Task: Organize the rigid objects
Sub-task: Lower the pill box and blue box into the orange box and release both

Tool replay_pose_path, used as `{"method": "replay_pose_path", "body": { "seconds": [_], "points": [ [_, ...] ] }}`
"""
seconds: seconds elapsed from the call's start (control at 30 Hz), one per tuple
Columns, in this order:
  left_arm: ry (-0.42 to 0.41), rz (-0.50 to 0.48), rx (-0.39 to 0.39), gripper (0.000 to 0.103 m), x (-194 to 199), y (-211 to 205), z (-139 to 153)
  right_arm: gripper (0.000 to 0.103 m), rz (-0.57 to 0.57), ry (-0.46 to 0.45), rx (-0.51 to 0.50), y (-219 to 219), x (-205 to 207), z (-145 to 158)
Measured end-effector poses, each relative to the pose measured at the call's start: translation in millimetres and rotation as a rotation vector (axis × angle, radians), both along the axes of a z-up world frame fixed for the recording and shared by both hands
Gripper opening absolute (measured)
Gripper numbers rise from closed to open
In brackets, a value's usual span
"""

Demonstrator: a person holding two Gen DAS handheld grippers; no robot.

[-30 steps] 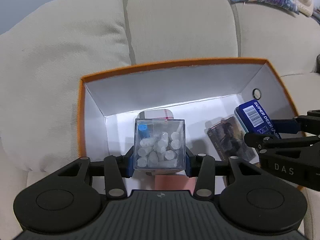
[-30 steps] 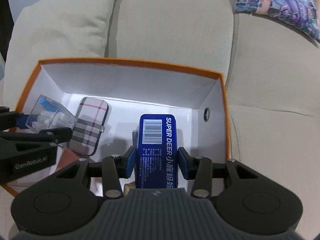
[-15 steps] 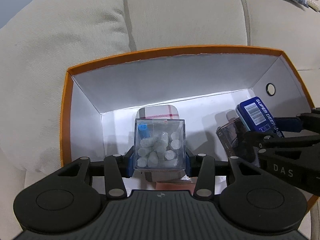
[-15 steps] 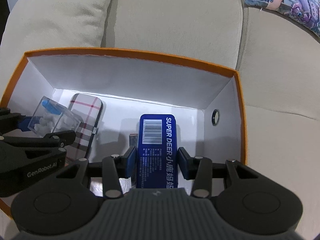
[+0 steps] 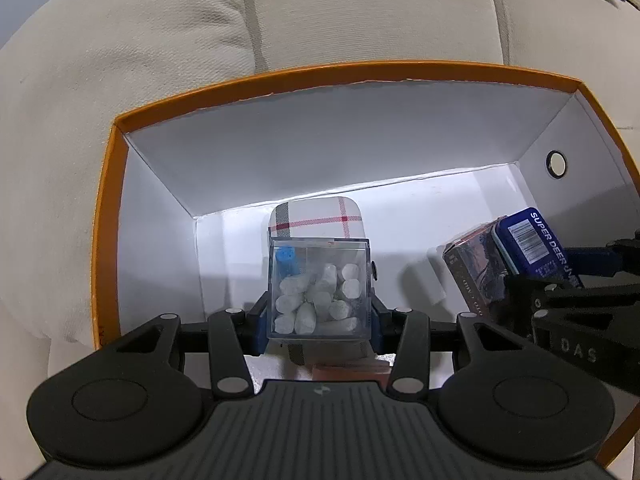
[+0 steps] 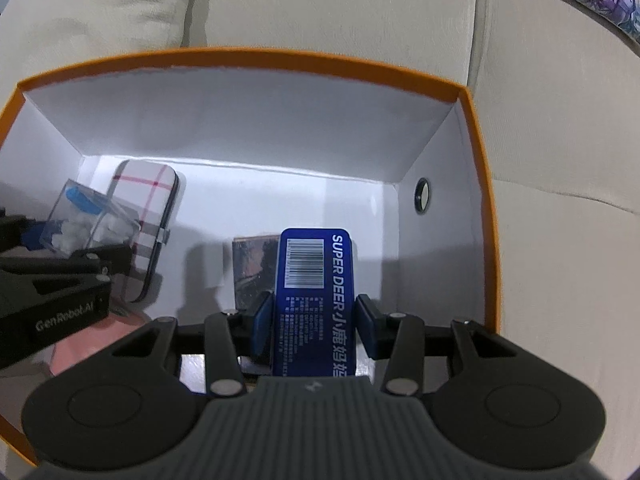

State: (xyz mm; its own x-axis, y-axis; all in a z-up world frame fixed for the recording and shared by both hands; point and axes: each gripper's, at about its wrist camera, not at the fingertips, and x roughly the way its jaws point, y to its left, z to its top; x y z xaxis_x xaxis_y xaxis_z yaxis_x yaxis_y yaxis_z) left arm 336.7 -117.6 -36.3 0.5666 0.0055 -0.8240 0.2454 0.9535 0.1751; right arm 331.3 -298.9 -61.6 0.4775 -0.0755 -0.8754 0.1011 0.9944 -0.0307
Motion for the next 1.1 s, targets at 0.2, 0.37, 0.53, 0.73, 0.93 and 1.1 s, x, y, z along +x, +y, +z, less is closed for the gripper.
{"method": "replay_pose_path", "body": {
  "seconds": [0.2,0.37,0.53,0.73,0.93,1.1],
  "points": [
    [-0.003,-0.011,0.024,0.052,0,-3,-2,0.046,0.005,-0.001,-0.003,2,1,-1],
    [-0.005,-0.020,0.043,0.052,-1,-6,-5,0.046,0.005,-0.004,0.000,1,-1,1],
    [-0.007,-0.021,0.040,0.052,-2,-6,-6,0.046,0.006,-0.011,0.004,0,-4,2],
    [-0.009,-0.036,0.062,0.055,-4,-4,-13,0.046,0.011,-0.015,0.017,1,-10,0],
    [-0.007,-0.014,0.053,0.066,0,2,-15,0.047,0.003,-0.007,-0.003,4,-12,-6],
    [-0.008,-0.027,0.065,0.068,-1,0,-16,0.047,-0.009,-0.008,0.009,4,-12,-10]
  ]
}}
